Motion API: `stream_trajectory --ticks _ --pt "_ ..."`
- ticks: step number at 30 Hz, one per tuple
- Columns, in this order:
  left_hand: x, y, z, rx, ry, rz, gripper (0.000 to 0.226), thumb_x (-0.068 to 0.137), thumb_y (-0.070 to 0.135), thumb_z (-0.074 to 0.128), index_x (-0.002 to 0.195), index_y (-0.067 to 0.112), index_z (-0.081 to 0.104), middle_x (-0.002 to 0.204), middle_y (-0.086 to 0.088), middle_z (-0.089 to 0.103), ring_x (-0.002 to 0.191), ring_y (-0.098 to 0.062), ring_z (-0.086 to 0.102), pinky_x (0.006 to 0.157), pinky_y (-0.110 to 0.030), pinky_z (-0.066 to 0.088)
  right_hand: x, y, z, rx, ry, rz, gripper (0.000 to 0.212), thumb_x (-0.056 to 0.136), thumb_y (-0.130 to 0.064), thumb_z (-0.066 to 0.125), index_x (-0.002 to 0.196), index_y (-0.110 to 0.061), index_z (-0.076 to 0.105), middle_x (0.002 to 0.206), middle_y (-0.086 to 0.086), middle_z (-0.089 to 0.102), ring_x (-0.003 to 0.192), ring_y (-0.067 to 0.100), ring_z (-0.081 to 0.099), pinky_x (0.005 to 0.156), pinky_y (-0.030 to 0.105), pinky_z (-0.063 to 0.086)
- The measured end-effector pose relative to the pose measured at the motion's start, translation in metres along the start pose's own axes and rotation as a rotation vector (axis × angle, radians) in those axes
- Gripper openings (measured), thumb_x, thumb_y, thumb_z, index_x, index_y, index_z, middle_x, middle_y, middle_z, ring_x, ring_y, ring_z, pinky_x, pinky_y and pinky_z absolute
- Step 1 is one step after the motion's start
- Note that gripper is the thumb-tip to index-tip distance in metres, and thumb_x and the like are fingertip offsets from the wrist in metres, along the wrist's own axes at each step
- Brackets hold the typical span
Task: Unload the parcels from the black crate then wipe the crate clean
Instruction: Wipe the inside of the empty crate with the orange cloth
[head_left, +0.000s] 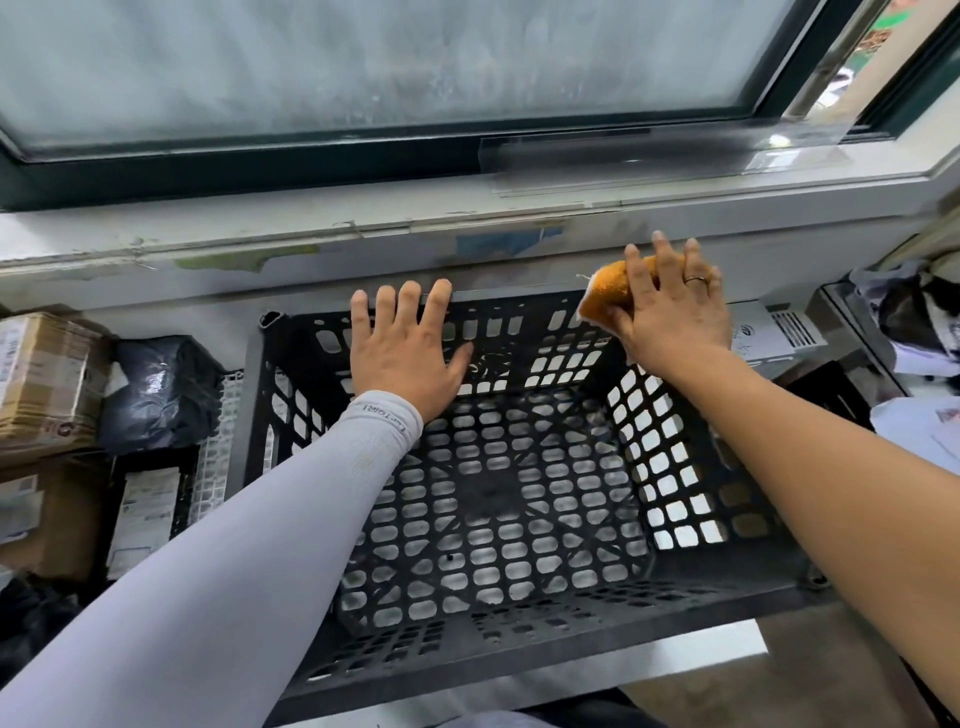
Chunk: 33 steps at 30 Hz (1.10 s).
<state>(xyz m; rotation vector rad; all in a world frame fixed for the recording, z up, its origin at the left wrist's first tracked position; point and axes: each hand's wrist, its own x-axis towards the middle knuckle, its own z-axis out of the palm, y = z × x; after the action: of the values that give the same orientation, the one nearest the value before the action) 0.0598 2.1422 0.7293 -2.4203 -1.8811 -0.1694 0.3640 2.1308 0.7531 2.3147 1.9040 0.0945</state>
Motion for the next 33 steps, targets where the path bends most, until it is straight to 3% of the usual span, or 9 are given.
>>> stream_trajectory --ticks 5,10,12,14,16,18,23,30,33 --pt "-0.006 0.006 -0.001 0.016 -0.005 -0.018 0.080 0.095 0.071 0.039 0.159 0.029 0.014 0.158 -0.006 0.030 0.148 -0.035 0.023 0.125 -0.059 0.005 -0.012 0.008 -0.008 0.106 -0.049 0.062 0.095 0.095 -0.040 0.069 0.162 -0.026 0.004 0.168 0.009 0.007 0.151 0.042 0.016 0.117 0.064 0.032" --pt "0.003 0.027 -0.009 -0.007 -0.069 -0.029 0.087 0.096 0.073 0.032 0.163 0.034 -0.007 0.173 -0.008 -0.005 0.159 -0.036 -0.007 0.124 -0.062 -0.008 -0.031 0.012 -0.014 0.133 -0.080 0.067 0.083 0.103 -0.044 0.054 0.164 -0.032 0.000 0.169 0.015 0.007 0.139 0.044 0.037 0.106 0.062 0.043" --pt "0.005 0.047 -0.010 -0.026 -0.076 0.055 0.086 0.098 0.072 0.032 0.162 0.038 -0.014 0.173 -0.006 -0.013 0.159 -0.033 -0.012 0.125 -0.060 -0.009 -0.040 0.016 -0.011 0.113 -0.092 0.048 0.082 0.104 -0.046 0.051 0.165 -0.031 -0.002 0.170 0.014 0.004 0.143 0.044 0.034 0.109 0.061 0.042" --pt "0.007 0.070 -0.010 -0.046 -0.087 0.123 0.086 0.099 0.071 0.033 0.161 0.039 -0.017 0.172 -0.004 -0.017 0.158 -0.031 -0.014 0.125 -0.059 -0.010 -0.050 0.019 -0.008 0.121 -0.117 0.038 0.086 0.104 -0.048 0.051 0.164 -0.028 -0.007 0.172 0.010 -0.003 0.152 0.043 0.021 0.117 0.060 0.033" --pt "0.012 0.090 -0.009 -0.055 -0.091 0.176 0.086 0.099 0.070 0.034 0.162 0.037 -0.015 0.172 -0.003 -0.016 0.158 -0.031 -0.014 0.125 -0.059 -0.010 -0.060 0.022 -0.008 0.140 -0.156 0.056 0.089 0.104 -0.048 0.051 0.164 -0.025 -0.011 0.172 0.007 -0.009 0.156 0.040 0.009 0.121 0.059 0.026" --pt "0.019 0.105 -0.008 -0.057 -0.091 0.216 0.087 0.100 0.068 0.037 0.163 0.036 -0.014 0.173 -0.003 -0.014 0.159 -0.031 -0.013 0.125 -0.059 -0.009 -0.070 0.024 -0.007 0.143 -0.178 0.081 0.085 0.106 -0.047 0.047 0.164 -0.021 -0.010 0.172 0.005 -0.012 0.157 0.038 0.007 0.122 0.057 0.025" --pt "0.032 0.129 -0.004 -0.036 -0.077 0.259 0.090 0.098 0.067 0.043 0.164 0.034 -0.009 0.174 -0.004 -0.004 0.159 -0.033 -0.006 0.124 -0.063 -0.006 -0.093 0.025 -0.004 0.138 -0.195 0.122 0.073 0.110 -0.033 0.038 0.164 -0.022 -0.010 0.172 0.005 -0.013 0.153 0.037 0.020 0.117 0.055 0.032" --pt "0.029 0.132 0.002 -0.043 -0.034 0.225 0.099 0.090 0.070 0.052 0.163 0.035 -0.004 0.170 -0.006 0.015 0.154 -0.037 0.017 0.121 -0.066 0.011 -0.099 0.021 -0.004 0.120 -0.207 0.164 0.085 0.106 -0.031 0.049 0.163 -0.026 -0.014 0.172 0.005 -0.013 0.140 0.035 0.036 0.109 0.054 0.041" --pt "0.030 0.132 0.005 -0.041 -0.012 0.222 0.101 0.086 0.073 0.054 0.162 0.035 0.000 0.167 -0.006 0.021 0.151 -0.036 0.023 0.120 -0.065 0.014 -0.085 0.017 -0.007 0.153 -0.214 0.189 0.093 0.102 -0.034 0.055 0.163 -0.030 -0.015 0.172 0.001 -0.014 0.147 0.038 0.029 0.114 0.056 0.036"
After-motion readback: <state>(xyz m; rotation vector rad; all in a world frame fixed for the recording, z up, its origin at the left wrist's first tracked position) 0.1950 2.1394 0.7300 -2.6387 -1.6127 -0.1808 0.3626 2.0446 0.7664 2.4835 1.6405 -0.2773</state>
